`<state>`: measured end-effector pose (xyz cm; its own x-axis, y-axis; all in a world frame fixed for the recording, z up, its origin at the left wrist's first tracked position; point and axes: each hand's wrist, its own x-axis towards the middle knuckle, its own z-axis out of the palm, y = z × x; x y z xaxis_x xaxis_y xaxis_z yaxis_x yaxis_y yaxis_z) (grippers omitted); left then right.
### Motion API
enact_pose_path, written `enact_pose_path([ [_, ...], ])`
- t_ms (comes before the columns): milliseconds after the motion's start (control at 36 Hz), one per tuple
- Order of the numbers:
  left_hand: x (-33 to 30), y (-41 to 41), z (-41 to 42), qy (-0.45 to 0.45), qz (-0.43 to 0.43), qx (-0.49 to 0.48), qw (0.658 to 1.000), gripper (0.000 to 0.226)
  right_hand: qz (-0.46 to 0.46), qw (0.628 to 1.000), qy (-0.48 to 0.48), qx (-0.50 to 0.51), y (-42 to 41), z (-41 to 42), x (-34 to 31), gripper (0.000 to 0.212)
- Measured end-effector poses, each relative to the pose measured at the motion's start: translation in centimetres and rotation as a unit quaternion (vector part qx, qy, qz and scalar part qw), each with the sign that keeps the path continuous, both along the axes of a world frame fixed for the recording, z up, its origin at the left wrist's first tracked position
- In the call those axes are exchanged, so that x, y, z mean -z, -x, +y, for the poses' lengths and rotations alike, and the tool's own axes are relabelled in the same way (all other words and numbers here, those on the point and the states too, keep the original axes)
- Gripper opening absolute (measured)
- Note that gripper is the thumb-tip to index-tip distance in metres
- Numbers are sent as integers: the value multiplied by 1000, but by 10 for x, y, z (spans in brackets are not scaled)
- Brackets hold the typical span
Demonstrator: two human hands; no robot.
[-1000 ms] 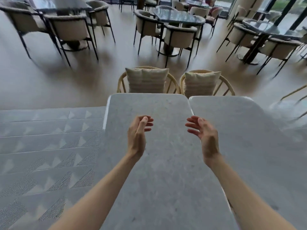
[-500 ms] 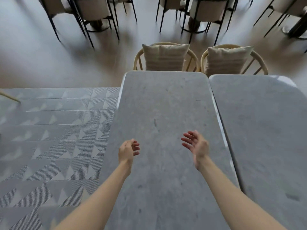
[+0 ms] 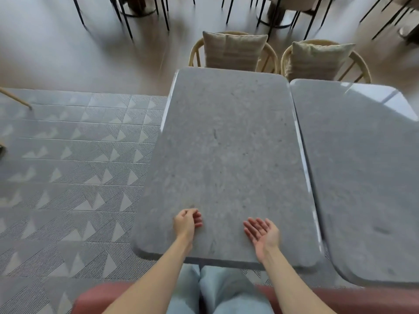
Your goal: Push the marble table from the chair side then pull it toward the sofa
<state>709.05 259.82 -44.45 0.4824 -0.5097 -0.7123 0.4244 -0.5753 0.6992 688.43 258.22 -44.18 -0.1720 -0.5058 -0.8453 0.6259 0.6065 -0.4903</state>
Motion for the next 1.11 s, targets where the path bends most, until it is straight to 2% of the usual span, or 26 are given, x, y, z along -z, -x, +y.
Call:
enact_pose_path([
  [83, 5, 12, 25, 4, -24, 1, 1000, 23, 16, 1000, -9, 12, 5, 24, 1, 29],
  [194, 15, 23, 60, -26, -125, 36, 991, 25, 52, 996, -25, 62, 2, 45, 2, 22],
  [306, 19, 27, 87, -57, -201, 50, 977, 22, 129, 983, -56, 116, -3, 60, 7, 15],
  [389, 24, 27, 110, -113, -232, 29, 966, 30, 212, 967, -105, 94, -5, 76, 12, 21],
  [444, 31, 30, 122, -143, -185, -24, 972, 41, 239, 959, -128, 82, -5, 84, 12, 28],
  [472, 34, 31, 126, -144, -122, -70, 979, 42, 240, 958, -133, 79, -4, 86, 12, 31],
  [528, 36, 35, 126, -100, 42, -152, 983, 38, 232, 961, -130, 68, -3, 87, 14, 38],
  [583, 32, 37, 119, -32, 179, -165, 969, 39, 221, 964, -133, 67, -3, 84, 17, 45],
  [639, 30, 43, 106, 21, 251, -166, 953, 50, 201, 965, -150, 83, -2, 81, 19, 57],
  [694, 28, 48, 95, 24, 272, -193, 942, 62, 184, 962, -181, 91, 2, 80, 20, 69],
  [778, 32, 54, 85, 23, 290, -228, 929, 67, 134, 966, -204, 80, 13, 81, 24, 78],
  [861, 37, 59, 86, 31, 301, -269, 914, 65, 10, 983, -141, 117, 18, 81, 29, 74],
  [972, 41, 58, 86, 31, 304, -272, 913, 69, -127, 981, -59, 132, 22, 78, 39, 72],
  [1111, 48, 59, 85, 38, 291, -262, 919, 75, -159, 979, -41, 124, 32, 81, 46, 66],
])
